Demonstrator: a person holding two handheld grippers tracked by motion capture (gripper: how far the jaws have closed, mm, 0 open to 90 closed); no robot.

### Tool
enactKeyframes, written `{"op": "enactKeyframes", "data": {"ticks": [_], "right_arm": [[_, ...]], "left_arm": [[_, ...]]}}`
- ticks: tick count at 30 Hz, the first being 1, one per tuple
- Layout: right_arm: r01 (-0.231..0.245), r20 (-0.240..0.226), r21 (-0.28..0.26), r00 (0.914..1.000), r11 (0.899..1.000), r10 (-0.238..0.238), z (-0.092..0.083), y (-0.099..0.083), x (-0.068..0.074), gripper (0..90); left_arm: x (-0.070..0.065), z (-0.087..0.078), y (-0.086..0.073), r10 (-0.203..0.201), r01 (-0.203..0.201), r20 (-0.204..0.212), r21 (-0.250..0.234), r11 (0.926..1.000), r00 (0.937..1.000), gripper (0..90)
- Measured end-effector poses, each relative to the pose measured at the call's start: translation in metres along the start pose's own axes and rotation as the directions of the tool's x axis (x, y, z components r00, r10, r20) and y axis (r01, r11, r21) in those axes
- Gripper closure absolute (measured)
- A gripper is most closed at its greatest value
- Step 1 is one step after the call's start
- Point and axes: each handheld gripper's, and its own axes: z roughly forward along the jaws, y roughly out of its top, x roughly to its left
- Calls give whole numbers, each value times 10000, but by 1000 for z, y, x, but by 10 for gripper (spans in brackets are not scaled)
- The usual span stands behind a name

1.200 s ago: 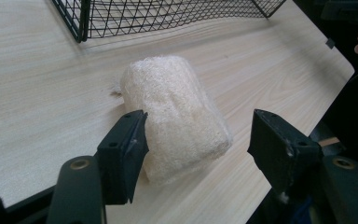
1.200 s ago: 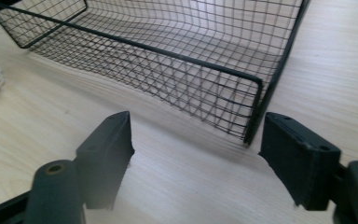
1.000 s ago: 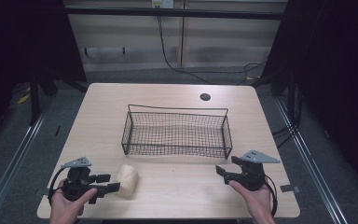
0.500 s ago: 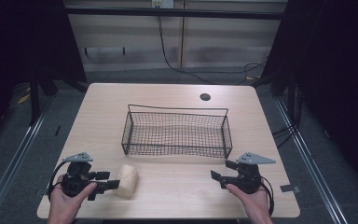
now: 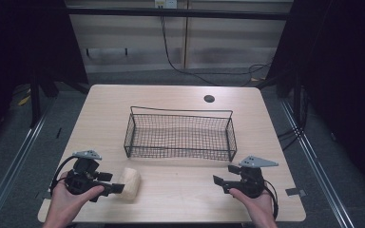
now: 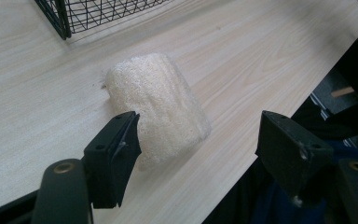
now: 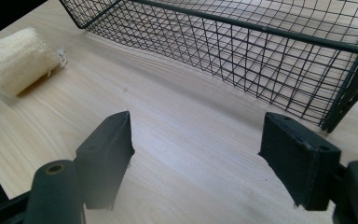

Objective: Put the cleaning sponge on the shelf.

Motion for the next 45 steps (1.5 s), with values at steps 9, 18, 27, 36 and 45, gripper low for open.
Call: {"op": "enactKeyframes", "data": {"ticks": [9,18,27,36,45], "right_arm": [[63,-186,-31,9998,10000,-64,-1,0,1,251],[116,-227,143,9997,9998,-113,2,-1,3,252],[160,-223,175,9996,9997,-156,3,-1,3,252],[179,-363,302,9992,9994,-168,5,-1,3,252],[128,-422,419,9990,9990,-111,6,-1,4,252]], "left_arm": [[0,6,17,-655,716,-576,1116,9912,9962,296],[1,14,32,-482,562,-491,1758,9828,9976,250],[8,21,39,-950,1055,-577,2204,9697,9938,262],[14,29,48,-1309,1497,-874,2648,9526,9875,270],[16,41,53,-1331,1592,-1004,3291,9308,9860,207]]}}
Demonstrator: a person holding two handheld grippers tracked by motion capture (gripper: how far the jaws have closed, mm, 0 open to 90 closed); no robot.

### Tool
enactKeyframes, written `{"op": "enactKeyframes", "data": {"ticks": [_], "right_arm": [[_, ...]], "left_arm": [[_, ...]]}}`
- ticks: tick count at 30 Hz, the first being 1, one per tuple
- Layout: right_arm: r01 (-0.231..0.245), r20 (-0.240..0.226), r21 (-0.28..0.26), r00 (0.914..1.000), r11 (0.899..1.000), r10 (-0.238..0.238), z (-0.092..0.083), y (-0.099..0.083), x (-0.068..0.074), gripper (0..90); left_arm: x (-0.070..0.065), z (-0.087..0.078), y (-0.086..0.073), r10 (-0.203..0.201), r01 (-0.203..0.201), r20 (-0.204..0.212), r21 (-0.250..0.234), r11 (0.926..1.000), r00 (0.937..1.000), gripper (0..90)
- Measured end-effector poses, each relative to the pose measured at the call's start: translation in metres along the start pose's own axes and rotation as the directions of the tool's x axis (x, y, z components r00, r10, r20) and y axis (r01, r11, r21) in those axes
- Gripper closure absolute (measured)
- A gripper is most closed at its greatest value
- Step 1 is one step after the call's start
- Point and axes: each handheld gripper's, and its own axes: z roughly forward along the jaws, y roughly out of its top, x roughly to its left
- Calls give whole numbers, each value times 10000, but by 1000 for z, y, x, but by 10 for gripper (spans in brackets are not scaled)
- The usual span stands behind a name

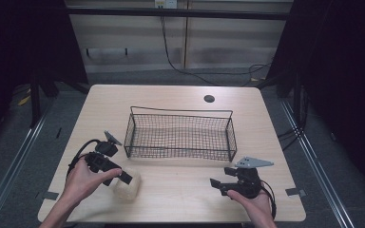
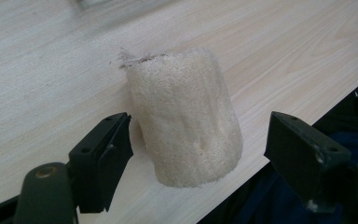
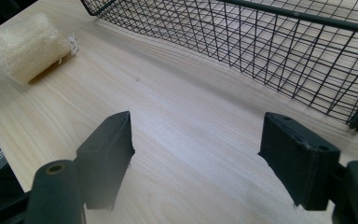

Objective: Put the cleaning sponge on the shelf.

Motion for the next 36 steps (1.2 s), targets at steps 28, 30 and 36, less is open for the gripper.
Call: {"op": "enactKeyframes", "data": {"ticks": [28,30,36], "right_arm": [[40,-101,102,9999,9999,-39,2,0,0,251],[67,-100,86,9999,9999,-66,2,0,0,251],[52,-109,90,9999,9999,-51,2,0,0,251]], "left_arm": [[-1,34,17,-62,120,-492,1176,9930,9988,199],[-2,39,17,-55,113,-460,1263,9919,9989,192],[-7,47,17,163,-71,-579,1556,9878,9982,205]]}}
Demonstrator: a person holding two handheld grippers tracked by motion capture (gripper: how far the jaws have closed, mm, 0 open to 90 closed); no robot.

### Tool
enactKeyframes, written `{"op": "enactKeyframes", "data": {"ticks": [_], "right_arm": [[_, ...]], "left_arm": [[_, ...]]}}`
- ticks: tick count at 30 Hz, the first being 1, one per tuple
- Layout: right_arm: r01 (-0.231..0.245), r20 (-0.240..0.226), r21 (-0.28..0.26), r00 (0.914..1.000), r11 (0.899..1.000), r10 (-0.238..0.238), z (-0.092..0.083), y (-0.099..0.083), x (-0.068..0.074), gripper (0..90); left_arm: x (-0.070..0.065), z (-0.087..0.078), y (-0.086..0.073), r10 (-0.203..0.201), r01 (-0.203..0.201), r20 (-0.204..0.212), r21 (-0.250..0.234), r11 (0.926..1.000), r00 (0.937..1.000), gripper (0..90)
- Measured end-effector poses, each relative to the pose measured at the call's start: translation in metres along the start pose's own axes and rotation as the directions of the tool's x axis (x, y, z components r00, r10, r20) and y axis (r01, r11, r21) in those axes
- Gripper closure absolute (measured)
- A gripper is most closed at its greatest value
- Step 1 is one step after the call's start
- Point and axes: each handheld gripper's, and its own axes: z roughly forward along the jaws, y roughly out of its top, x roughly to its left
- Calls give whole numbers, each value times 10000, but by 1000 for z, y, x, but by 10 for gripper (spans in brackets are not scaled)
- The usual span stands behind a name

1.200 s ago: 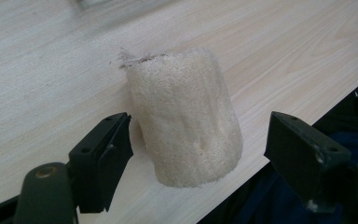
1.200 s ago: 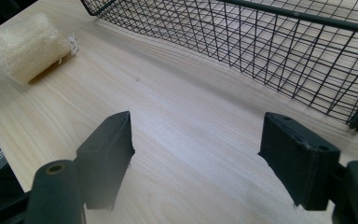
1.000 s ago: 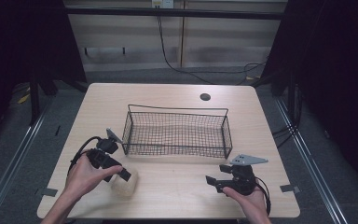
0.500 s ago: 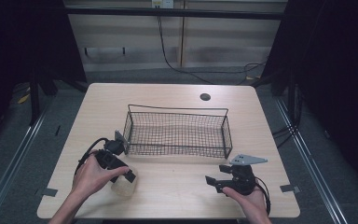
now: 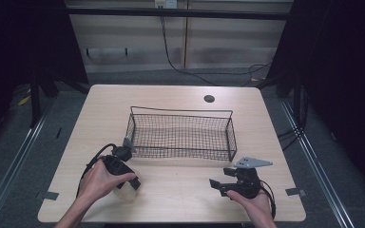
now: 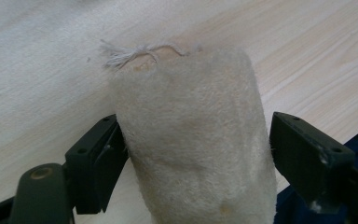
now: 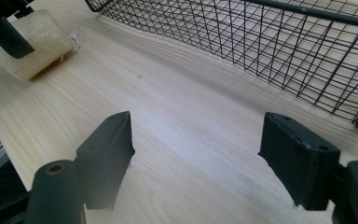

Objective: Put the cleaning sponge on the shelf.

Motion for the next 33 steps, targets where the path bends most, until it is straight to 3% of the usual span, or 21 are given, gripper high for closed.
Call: {"op": "enactKeyframes", "data": {"ticks": [10,19,33], "right_arm": [[-16,-13,14,10000,10000,16,1,0,0,251],[-33,-77,141,10000,9999,34,2,0,1,249],[-32,-94,153,10000,9999,34,2,0,1,248]], "left_arm": [[-1,3,2,91,-91,44,144,9999,9999,210],[-7,12,9,271,-272,16,643,9976,9996,216],[-8,10,8,606,-595,-150,627,9963,9981,246]]}}
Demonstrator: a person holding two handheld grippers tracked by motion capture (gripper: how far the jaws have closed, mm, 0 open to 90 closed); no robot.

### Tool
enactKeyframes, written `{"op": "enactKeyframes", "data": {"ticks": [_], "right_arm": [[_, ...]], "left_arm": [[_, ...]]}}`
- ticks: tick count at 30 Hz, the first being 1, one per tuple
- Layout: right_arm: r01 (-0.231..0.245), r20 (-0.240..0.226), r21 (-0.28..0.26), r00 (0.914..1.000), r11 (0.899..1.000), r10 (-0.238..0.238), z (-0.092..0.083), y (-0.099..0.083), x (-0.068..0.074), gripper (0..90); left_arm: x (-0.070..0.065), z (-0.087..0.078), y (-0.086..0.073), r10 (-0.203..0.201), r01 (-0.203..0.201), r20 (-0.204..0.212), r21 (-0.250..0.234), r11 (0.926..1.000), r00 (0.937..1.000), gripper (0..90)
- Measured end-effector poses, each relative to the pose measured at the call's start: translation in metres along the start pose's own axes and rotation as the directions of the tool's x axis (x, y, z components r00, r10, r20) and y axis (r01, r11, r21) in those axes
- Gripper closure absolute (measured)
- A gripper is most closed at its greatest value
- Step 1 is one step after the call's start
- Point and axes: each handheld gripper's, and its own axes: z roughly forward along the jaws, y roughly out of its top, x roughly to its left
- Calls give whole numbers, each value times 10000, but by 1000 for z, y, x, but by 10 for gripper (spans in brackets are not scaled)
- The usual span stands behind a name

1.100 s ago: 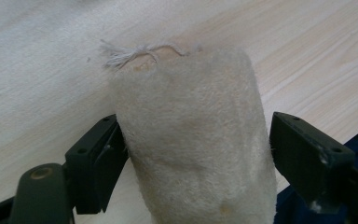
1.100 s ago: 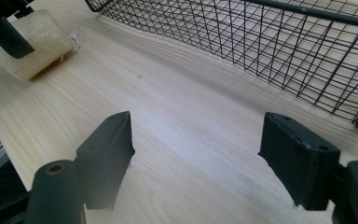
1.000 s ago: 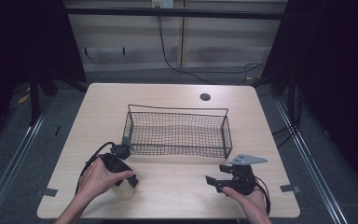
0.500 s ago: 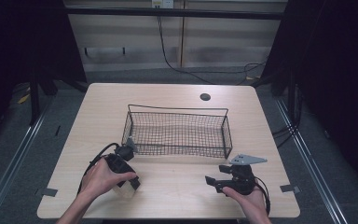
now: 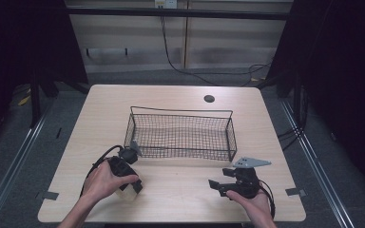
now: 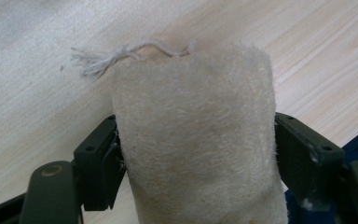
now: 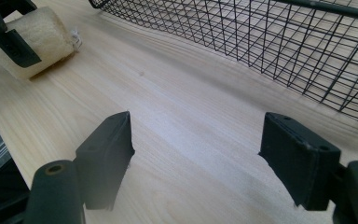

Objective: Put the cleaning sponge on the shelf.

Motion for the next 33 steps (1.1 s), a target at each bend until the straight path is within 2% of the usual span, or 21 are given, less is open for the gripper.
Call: {"op": "enactKeyframes", "data": {"ticks": [2,5,9,12,14,16,21,24,27,33], "right_arm": [[5,8,-13,10000,10000,-5,0,0,0,249],[-6,6,-5,10000,10000,6,-1,0,0,247],[12,-46,-39,10000,10000,-12,0,0,-1,245],[-6,-35,-25,10000,10000,6,0,0,0,245],[5,-25,-15,10000,10000,-5,0,0,0,245],[-17,-30,0,10000,10000,17,-1,0,0,245],[8,-52,19,10000,10000,-8,-1,0,0,245],[69,-100,64,9999,10000,-68,0,0,0,244],[19,-160,166,9999,9999,-17,1,0,1,244],[69,-155,121,9999,9999,-68,0,-1,1,245]], "left_arm": [[0,-1,-1,161,-161,-50,-7,9999,9999,246],[0,-5,-2,138,-137,50,-150,9998,9999,246],[-3,-11,-4,346,-345,31,-178,9992,9994,247],[-4,-17,-4,659,-657,60,-222,9976,9978,247],[-5,-20,-4,644,-642,97,-238,9977,9979,247],[-4,-22,-4,826,-824,127,-196,9964,9965,247],[-4,-28,-6,786,-778,244,-344,9964,9966,247],[-4,-31,-7,950,-941,344,-280,9952,9949,247],[-2,-35,-6,1002,-968,724,-489,9941,9923,247],[-1,-46,-9,1054,-1011,827,-543,9934,9910,247]]}}
